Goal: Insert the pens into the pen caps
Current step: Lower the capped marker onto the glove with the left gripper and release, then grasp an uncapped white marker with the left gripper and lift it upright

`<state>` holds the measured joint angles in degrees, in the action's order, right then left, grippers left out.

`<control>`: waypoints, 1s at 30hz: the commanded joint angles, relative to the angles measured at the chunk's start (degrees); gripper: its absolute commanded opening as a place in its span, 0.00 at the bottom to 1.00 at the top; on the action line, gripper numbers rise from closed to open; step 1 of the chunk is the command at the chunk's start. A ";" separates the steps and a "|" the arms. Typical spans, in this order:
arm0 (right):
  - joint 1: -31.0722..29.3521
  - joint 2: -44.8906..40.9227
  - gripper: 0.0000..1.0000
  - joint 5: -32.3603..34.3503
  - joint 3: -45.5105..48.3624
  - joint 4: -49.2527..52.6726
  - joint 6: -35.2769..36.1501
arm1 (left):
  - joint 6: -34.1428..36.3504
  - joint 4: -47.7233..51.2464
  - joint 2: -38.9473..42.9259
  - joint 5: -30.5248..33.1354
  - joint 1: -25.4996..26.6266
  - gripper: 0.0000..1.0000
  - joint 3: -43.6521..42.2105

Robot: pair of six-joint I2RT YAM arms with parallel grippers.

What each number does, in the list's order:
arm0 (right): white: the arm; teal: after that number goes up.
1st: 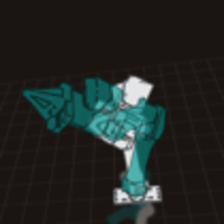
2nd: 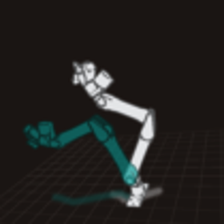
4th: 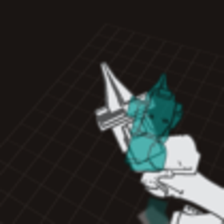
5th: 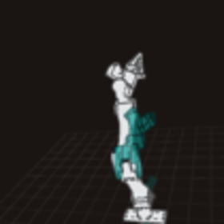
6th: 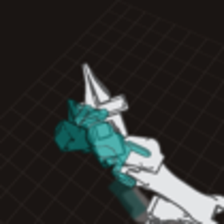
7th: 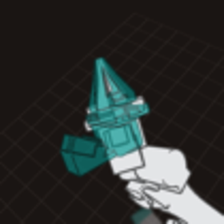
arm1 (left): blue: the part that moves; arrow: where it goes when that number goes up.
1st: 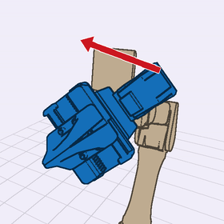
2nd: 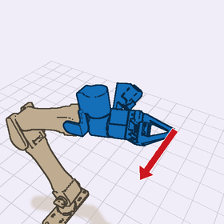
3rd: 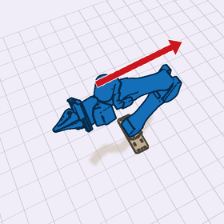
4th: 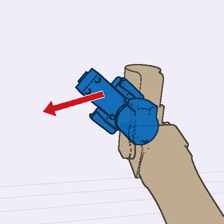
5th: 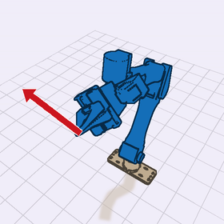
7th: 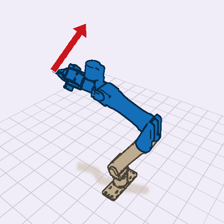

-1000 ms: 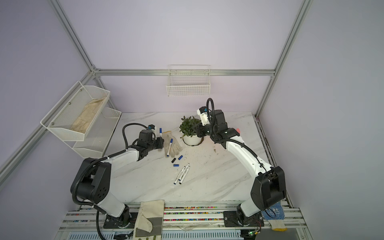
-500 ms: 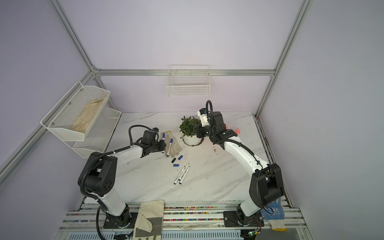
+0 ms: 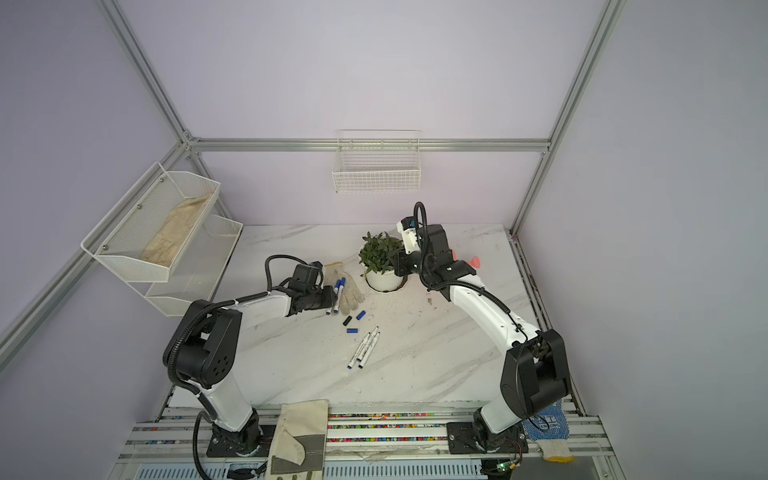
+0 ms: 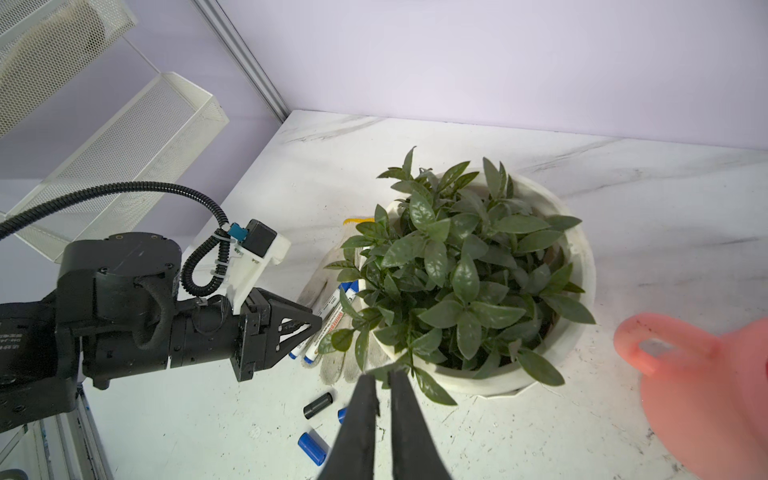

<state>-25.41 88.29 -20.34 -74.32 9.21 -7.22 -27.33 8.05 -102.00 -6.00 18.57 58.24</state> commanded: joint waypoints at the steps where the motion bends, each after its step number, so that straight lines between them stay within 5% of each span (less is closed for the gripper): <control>1: 0.09 -1.93 0.12 0.65 0.59 -1.39 0.02 | 1.05 0.61 -0.32 -0.79 0.27 0.35 5.84; 6: 0.01 -2.86 0.12 1.56 1.31 -1.52 0.32 | 5.37 0.67 5.07 -1.24 2.45 0.40 4.03; 10: 0.01 -3.28 0.13 1.84 2.22 -2.36 -0.95 | 14.53 1.00 11.82 0.05 10.22 0.46 -1.50; 14: 0.01 -3.29 0.13 1.88 2.02 -2.45 -0.98 | 13.89 1.34 14.52 -1.14 17.33 0.47 -6.26; 20: 0.01 -3.71 0.13 1.97 2.03 -2.27 -0.76 | 14.76 6.81 12.07 7.30 25.91 0.48 -6.47; 30: 0.07 -4.09 0.13 2.02 2.28 -2.11 -0.29 | 17.58 12.56 9.60 9.16 27.52 0.45 -5.24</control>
<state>-25.41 85.91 -18.85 -72.60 8.29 -7.44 -11.14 19.09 -92.77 2.17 46.15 53.49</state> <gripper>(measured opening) 0.131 0.454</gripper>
